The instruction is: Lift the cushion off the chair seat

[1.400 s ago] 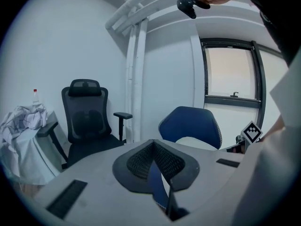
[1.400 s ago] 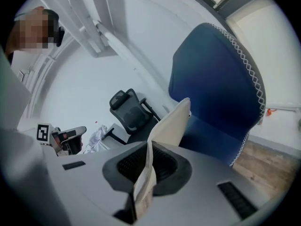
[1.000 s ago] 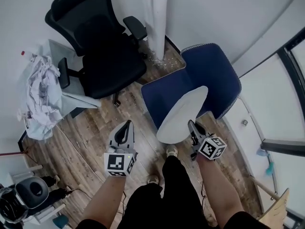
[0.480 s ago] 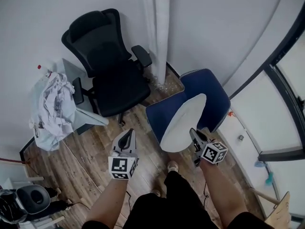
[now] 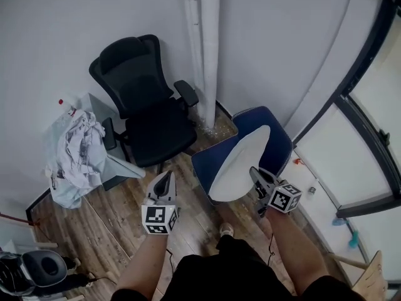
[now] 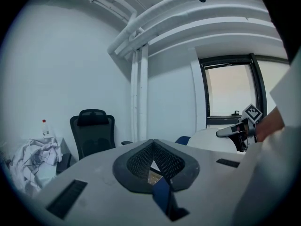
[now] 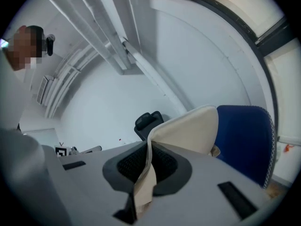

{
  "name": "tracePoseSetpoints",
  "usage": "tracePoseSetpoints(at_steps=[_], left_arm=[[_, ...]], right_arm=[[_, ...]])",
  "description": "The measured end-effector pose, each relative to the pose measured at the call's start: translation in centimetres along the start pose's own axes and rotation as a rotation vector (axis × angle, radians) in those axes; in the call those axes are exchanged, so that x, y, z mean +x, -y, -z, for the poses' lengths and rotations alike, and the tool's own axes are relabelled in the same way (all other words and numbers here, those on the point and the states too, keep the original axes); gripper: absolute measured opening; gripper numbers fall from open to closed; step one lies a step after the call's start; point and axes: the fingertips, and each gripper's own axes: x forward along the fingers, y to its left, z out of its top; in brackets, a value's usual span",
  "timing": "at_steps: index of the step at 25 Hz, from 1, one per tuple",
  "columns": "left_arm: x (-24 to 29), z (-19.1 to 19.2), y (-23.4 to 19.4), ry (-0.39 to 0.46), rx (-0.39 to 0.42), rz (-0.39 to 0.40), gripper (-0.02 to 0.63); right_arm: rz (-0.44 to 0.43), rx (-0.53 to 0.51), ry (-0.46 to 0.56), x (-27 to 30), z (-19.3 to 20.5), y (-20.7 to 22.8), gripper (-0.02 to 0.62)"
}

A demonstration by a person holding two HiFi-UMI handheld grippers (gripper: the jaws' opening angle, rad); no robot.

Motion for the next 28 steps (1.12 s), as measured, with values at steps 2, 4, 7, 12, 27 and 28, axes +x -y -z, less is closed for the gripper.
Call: tracePoseSetpoints(at_steps=[2, 4, 7, 12, 27, 28], left_arm=[[0.0, -1.0, 0.3, 0.011, 0.003, 0.007, 0.005], [0.0, -1.9, 0.6, 0.021, 0.005, 0.014, 0.005], [0.0, -3.4, 0.8, 0.045, 0.022, 0.005, 0.005], [-0.6, -6.2, 0.2, 0.099, 0.045, -0.012, 0.005], [-1.1, -14.6, -4.0, 0.205, 0.106, -0.057, 0.005], [-1.1, -15.1, -4.0, 0.211, 0.109, -0.056, 0.005]], right_arm=[[-0.020, -0.012, 0.020, -0.2, -1.4, -1.0, 0.029], [-0.033, -0.022, 0.029, -0.4, -2.5, -1.8, 0.029], [-0.055, -0.039, 0.033, -0.5, -4.0, -3.0, 0.029], [-0.095, -0.079, 0.044, -0.2, -6.0, -5.3, 0.029], [-0.163, -0.177, 0.136, 1.6, -13.4, -10.4, 0.029], [-0.167, -0.182, 0.141, 1.7, -13.8, -10.7, 0.029]])
